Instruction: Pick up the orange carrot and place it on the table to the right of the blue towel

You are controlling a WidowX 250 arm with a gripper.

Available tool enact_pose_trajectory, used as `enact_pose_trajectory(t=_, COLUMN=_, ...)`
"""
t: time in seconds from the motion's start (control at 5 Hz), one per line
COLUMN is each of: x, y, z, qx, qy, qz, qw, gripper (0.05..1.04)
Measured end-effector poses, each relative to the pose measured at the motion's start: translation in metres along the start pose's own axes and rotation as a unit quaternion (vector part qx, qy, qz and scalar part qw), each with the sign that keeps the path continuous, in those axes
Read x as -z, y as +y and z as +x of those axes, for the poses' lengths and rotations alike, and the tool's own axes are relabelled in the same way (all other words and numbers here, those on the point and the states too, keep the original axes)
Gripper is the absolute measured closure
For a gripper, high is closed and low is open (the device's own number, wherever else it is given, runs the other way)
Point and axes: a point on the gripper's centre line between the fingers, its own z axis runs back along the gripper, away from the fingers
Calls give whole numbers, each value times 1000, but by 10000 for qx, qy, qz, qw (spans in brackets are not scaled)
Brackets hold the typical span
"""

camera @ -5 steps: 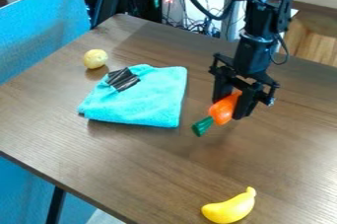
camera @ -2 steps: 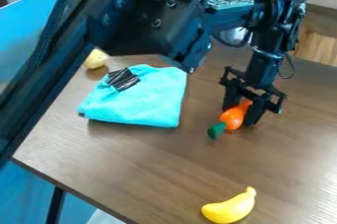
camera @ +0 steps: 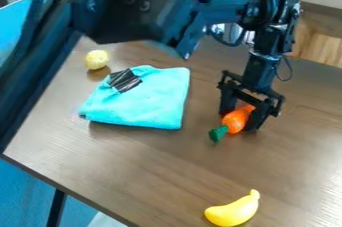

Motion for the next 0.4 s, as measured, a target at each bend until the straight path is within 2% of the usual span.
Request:
enact_pose_trajectory(t=0.2, x=-2, y=5, z=-6, qx=-49, qy=-165, qz=-278, qw=9995, gripper=79)
enact_pose_trajectory(t=0.4, x=-5, y=10, z=-8, qx=-90, qy=-269, qz=-348, qw=9990, gripper=83)
